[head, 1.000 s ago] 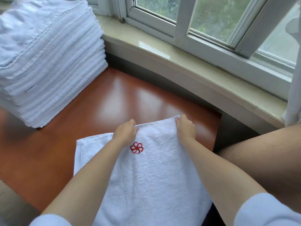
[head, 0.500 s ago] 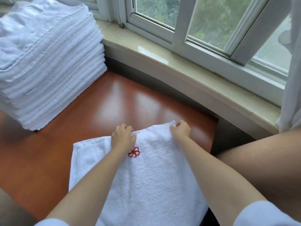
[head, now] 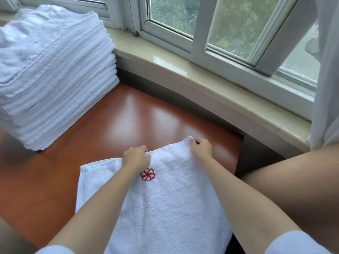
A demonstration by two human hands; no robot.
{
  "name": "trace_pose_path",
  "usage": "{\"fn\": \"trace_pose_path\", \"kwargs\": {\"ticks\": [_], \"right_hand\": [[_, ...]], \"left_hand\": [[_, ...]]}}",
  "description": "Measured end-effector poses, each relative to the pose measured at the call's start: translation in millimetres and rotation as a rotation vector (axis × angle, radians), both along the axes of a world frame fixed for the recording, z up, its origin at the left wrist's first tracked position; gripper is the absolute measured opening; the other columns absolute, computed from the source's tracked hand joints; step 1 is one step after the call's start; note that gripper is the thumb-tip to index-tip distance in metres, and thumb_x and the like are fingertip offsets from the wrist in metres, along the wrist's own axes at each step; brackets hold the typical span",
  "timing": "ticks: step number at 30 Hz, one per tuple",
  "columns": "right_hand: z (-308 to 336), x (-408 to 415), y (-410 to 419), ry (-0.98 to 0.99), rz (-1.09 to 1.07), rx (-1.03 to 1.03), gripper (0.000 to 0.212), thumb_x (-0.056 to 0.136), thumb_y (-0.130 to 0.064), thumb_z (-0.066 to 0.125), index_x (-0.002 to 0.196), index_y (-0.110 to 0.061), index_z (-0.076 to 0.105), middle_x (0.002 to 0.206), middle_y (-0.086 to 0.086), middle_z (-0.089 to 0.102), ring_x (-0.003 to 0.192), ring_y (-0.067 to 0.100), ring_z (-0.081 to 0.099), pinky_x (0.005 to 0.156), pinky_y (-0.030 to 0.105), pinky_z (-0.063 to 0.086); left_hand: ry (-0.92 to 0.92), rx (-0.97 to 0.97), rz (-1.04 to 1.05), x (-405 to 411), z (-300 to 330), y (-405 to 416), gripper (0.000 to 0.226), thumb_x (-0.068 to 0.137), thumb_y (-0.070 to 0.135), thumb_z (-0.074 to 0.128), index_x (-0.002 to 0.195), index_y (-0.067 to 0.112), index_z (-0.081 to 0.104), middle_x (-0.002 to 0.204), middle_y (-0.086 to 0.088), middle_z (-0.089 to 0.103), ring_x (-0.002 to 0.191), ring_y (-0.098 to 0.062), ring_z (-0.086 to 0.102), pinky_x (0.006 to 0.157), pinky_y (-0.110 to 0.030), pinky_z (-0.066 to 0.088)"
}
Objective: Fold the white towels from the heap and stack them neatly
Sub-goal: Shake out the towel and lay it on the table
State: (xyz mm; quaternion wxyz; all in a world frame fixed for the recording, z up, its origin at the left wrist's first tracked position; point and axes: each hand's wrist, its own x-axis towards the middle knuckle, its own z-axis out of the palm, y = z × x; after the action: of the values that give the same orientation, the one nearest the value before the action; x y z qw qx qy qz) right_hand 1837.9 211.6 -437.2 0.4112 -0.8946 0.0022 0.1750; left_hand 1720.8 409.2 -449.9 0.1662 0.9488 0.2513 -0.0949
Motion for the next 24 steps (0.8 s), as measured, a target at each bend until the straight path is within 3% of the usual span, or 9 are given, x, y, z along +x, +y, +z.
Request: {"fn": "trace_pose_path", "kwargs": {"ticks": [4,6,8,9,12,16,18,21,24], "right_hand": [[3,-4,6,0.007,-0.008,-0.088,0.041,0.091,-0.029,0.049,0.053,-0.018,0.037,0.055,-0.005,0.036,0.061,0.02,0.038,0.053,0.027,0.027],[6,-6,9,-0.038,0.01,-0.162,0.045,0.095,-0.032,0.045,0.052,-0.021,0.045,0.063,-0.004,0.052,0.082,0.025,0.05,0.067,0.028,0.038],[8,-5,13,-0.053,0.006,-0.205,0.038,0.099,-0.032,0.041,0.075,-0.02,0.067,0.081,-0.001,0.059,0.113,0.027,0.05,0.088,0.03,0.041],[9,-4,13,-0.071,-0.014,-0.212,0.037,0.1,-0.031,0.04,0.086,-0.014,0.07,0.076,-0.002,0.054,0.119,0.027,0.046,0.091,0.03,0.04],[5,-1,12,-0.165,-0.053,-0.224,0.035,0.1,-0.029,0.044,0.085,-0.01,0.068,0.066,-0.002,0.044,0.115,0.028,0.046,0.086,0.032,0.044],[-3,-2,9,-0.259,-0.049,-0.328,0.032,0.102,-0.026,0.043,0.101,-0.008,0.069,0.093,0.011,0.067,0.108,0.028,0.045,0.084,0.034,0.039],[-4,-3,9,-0.266,-0.107,-0.377,0.031,0.103,-0.024,0.039,0.102,-0.01,0.066,0.095,0.01,0.068,0.107,0.027,0.044,0.083,0.033,0.032],[-1,-3,13,-0.272,-0.151,-0.414,0.029,0.103,-0.022,0.036,0.103,-0.013,0.064,0.095,0.008,0.068,0.106,0.025,0.043,0.083,0.033,0.025],[1,-4,16,-0.246,-0.168,-0.43,0.03,0.103,-0.023,0.035,0.107,-0.014,0.063,0.098,0.007,0.068,0.107,0.025,0.044,0.085,0.034,0.026]], "left_hand": [[0.04,-0.035,-0.011,1,3,2,0.024,0.089,0.031,0.048,0.106,0.021,0.061,0.105,-0.001,0.067,0.106,-0.024,0.055,0.088,-0.034,0.038],[0.041,-0.025,-0.023,2,4,1,0.022,0.092,0.036,0.047,0.099,0.02,0.061,0.104,-0.001,0.066,0.106,-0.024,0.055,0.091,-0.035,0.038],[0.046,0.017,-0.034,1,4,1,0.024,0.095,0.037,0.043,0.092,0.019,0.058,0.105,-0.003,0.066,0.106,-0.026,0.055,0.092,-0.036,0.039],[0.046,0.042,-0.034,1,4,1,0.026,0.097,0.037,0.04,0.092,0.019,0.057,0.106,-0.003,0.066,0.107,-0.026,0.055,0.091,-0.036,0.038],[0.052,0.092,-0.028,-3,4,5,0.029,0.1,0.041,0.035,0.089,0.021,0.053,0.107,-0.003,0.066,0.107,-0.025,0.057,0.087,-0.034,0.035],[0.101,0.093,-0.035,-8,6,21,0.041,0.097,0.052,0.04,0.072,0.02,0.045,0.093,0.002,0.064,0.1,-0.023,0.059,0.083,-0.033,0.034],[0.141,0.067,-0.059,-13,10,32,0.045,0.095,0.055,0.044,0.067,0.02,0.043,0.085,0.004,0.059,0.098,-0.022,0.059,0.079,-0.032,0.033],[0.235,0.07,-0.125,-25,20,51,0.043,0.091,0.061,0.046,0.075,0.022,0.048,0.095,0.003,0.062,0.101,-0.022,0.059,0.074,-0.031,0.036],[0.362,0.08,-0.135,-41,31,72,0.05,0.086,0.07,0.047,0.072,0.022,0.048,0.085,0.004,0.058,0.085,-0.02,0.056,0.069,-0.031,0.036]]}}
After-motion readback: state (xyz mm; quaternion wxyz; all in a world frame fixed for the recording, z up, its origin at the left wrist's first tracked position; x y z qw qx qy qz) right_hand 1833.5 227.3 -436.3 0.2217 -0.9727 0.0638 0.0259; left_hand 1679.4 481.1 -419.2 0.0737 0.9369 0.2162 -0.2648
